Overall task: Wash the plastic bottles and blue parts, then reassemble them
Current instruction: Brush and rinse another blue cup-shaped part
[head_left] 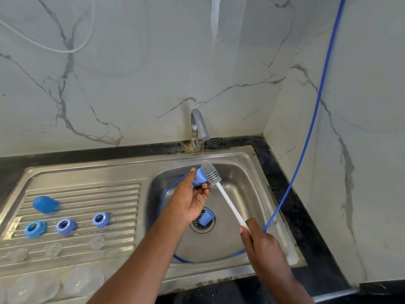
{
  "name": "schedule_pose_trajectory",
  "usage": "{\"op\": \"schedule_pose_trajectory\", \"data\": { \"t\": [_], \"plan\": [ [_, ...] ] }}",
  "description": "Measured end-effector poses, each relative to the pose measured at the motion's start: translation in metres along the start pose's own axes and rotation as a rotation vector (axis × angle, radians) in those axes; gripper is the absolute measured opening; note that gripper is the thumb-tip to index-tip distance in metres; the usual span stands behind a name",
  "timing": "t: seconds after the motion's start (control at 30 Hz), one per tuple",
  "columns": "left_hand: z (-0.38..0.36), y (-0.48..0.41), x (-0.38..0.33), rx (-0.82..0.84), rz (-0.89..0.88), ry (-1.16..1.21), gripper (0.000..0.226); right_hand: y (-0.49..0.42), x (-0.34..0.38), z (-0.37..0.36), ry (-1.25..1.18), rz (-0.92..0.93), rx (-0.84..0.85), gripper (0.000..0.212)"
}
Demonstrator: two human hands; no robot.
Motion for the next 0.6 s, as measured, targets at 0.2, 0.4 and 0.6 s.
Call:
{"op": "schedule_pose_trajectory", "data": {
  "t": [0.2,0.4,0.6],
  "plan": [
    [-0.005,-0.004,0.001,0.004,-0.005,-0.009,0.037,-0.005,-0.005,0.003,-0.056,-0.037,-0.035,0.036],
    [-0.009,-0.005,-0.001,-0.029,-0.031,-0.019,0.034,-0.012,-0.005,-0.005,-0.137,-0.025,-0.028,0.037],
    [-0.009,-0.011,0.001,-0.048,-0.016,-0.023,0.035,-0.012,-0.007,-0.007,-0.135,-0.015,0.008,0.037]
  ]
}}
Point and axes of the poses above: each hand's wrist, its own y-axis away from the middle knuckle, its own z-axis out of the back of the hand, x = y × z, the point moved 5 cm from there along -y, towards the middle knuckle, and after that the axes turned 9 degrees about -y, right-handed, at the moved point
